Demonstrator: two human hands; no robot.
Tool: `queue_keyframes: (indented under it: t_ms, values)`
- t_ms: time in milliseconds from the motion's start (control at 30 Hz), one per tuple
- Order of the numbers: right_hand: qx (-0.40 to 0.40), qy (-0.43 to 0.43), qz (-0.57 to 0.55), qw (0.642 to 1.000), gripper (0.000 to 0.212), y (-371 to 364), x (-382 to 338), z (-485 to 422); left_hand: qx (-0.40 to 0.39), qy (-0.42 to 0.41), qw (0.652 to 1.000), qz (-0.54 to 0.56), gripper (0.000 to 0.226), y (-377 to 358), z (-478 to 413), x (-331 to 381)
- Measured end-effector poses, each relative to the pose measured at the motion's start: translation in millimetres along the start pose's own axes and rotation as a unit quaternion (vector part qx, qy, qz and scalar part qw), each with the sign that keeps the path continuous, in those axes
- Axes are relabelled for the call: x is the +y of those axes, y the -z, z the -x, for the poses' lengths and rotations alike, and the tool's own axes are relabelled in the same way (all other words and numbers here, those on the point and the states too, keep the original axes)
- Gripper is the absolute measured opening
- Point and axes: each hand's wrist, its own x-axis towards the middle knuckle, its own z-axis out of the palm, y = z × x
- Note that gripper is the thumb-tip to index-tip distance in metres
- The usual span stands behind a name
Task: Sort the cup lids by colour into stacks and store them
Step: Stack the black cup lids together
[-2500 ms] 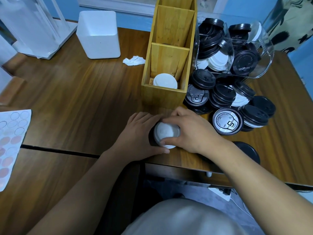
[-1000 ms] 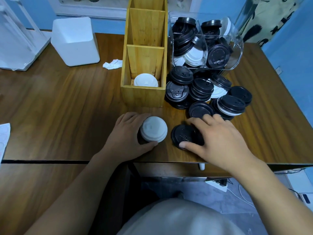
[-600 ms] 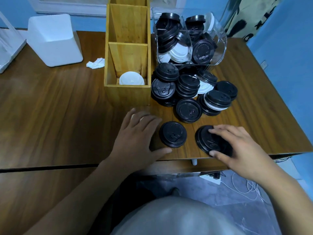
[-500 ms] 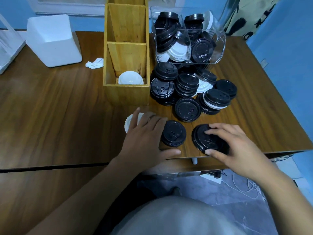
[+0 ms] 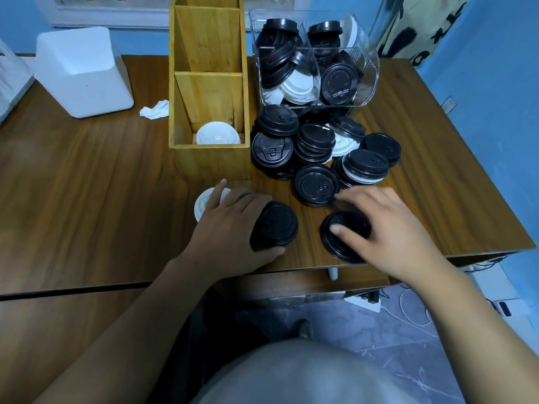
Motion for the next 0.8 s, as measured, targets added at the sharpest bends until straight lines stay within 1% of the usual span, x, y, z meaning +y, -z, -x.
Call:
queue_keyframes:
  t_ms: [67,133,200,233,300,367,433,500,533,600,700,733,767,800]
  values:
    - [0.007,0.014,0.057,0.998,0.048,-5,-12,-25,0.005,0.009,1.000,-0.004,0.089,-2,0,0]
    - [-0.001,0.023,0.098,0.995,0.036,-13,-20,-44,0.013,0.010,1.000,-0.005,0.085,-4,0,-1]
    - [-0.003,0.014,0.088,0.996,0.017,-17,-21,-54,0.022,0.008,1.000,-0.002,0.081,-4,2,-3]
    - [-0.004,-0.001,0.065,0.998,0.012,-17,-20,-56,0.028,0.008,1.000,0.000,0.079,-4,2,-4]
    - [-0.008,-0.032,0.009,0.999,0.009,-16,-17,-57,0.038,0.011,0.999,0.002,0.078,-4,3,-6]
    - [-0.016,-0.040,-0.019,0.999,0.010,-15,-16,-56,0.044,0.013,0.999,0.002,0.078,-5,3,-6]
    - [-0.028,-0.026,0.000,0.999,0.013,-16,-17,-54,0.049,0.012,0.999,0.004,0.078,-6,2,-5]
    - [-0.036,-0.010,0.027,0.999,0.008,-17,-18,-54,0.051,0.012,0.999,0.009,0.078,-6,1,-5]
    - [-0.036,-0.011,0.023,0.999,0.006,-19,-17,-55,0.051,0.012,0.999,0.011,0.078,-6,1,-5]
    - [-0.024,-0.029,-0.021,0.999,0.007,-20,-17,-55,0.051,0.011,0.999,0.014,0.077,-6,1,-5]
    - [0.039,-0.074,-0.146,0.986,0.011,-13,-20,-53,0.055,0.007,0.998,0.019,0.076,-6,2,-5]
    - [0.053,-0.102,-0.208,0.971,0.013,-9,-20,-51,0.056,0.007,0.998,0.020,0.076,-6,3,-6]
    - [0.058,-0.135,-0.283,0.948,0.014,-3,-20,-49,0.055,0.007,0.998,0.020,0.076,-5,3,-5]
    - [0.055,-0.171,-0.360,0.915,0.017,2,-19,-47,0.054,0.008,0.998,0.018,0.076,-5,3,-6]
